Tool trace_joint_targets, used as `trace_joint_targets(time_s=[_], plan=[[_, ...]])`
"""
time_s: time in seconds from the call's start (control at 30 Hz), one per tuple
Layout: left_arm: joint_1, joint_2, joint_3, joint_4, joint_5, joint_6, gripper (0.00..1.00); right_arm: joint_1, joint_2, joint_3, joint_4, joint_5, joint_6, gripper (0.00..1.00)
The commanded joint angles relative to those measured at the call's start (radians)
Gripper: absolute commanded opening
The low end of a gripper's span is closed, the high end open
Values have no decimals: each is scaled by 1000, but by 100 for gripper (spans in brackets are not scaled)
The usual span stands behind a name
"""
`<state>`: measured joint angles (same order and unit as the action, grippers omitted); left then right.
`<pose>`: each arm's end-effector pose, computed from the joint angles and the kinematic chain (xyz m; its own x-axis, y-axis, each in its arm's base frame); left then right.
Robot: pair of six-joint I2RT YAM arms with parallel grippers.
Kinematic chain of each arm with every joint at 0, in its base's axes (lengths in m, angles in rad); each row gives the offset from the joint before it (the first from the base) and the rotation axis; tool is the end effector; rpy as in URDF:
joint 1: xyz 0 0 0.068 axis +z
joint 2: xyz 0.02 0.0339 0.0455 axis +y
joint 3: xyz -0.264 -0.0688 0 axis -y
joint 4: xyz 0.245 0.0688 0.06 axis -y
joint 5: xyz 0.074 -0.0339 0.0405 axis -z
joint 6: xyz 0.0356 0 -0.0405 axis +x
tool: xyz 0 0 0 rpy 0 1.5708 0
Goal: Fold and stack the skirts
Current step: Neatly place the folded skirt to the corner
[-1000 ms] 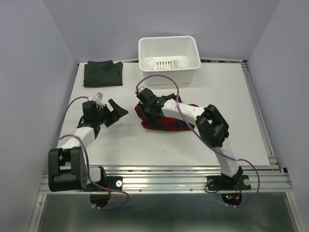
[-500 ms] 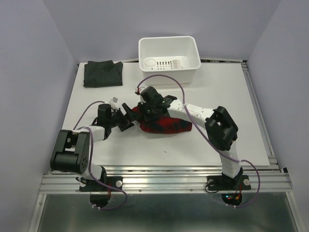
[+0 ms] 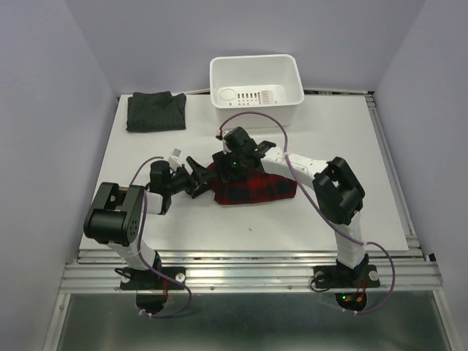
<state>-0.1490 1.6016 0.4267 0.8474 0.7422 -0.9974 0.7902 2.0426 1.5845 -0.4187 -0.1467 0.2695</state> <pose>0.2663 -0.0643 0.1422 -0.7962 -0.5065 -0.3310 0.1355 0.3840 -0.9134 0.3173 0.3277 0.2102 -0.7261 -0.3588 -0.5866 -0.5969 0.7524 0.2786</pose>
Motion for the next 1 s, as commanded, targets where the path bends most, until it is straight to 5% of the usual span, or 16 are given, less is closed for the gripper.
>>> trace_joint_targets(time_s=[0.0,0.2,0.53,0.7,0.83,0.87,0.97], plan=[[-11,75,17,179,46,-76,90,14,-76,3,83,-185,60,69],[-6,110,34,185,63,-73,86,-45,-110,18,83,-229,13,77],[147,-258,-9,-40,74,51,93,26,-266,-61,49,-1,-70,53],[216,-443,15,-344,0,169,95,35,-193,-6,48,124,-107,45],[238,-500,37,-531,-87,272,96,44,-43,202,-81,237,-142,55],[249,-508,26,-534,-104,272,97,44,11,245,-107,265,-118,69],[275,-532,9,-516,-110,256,97,44,47,278,-120,251,-29,84]])
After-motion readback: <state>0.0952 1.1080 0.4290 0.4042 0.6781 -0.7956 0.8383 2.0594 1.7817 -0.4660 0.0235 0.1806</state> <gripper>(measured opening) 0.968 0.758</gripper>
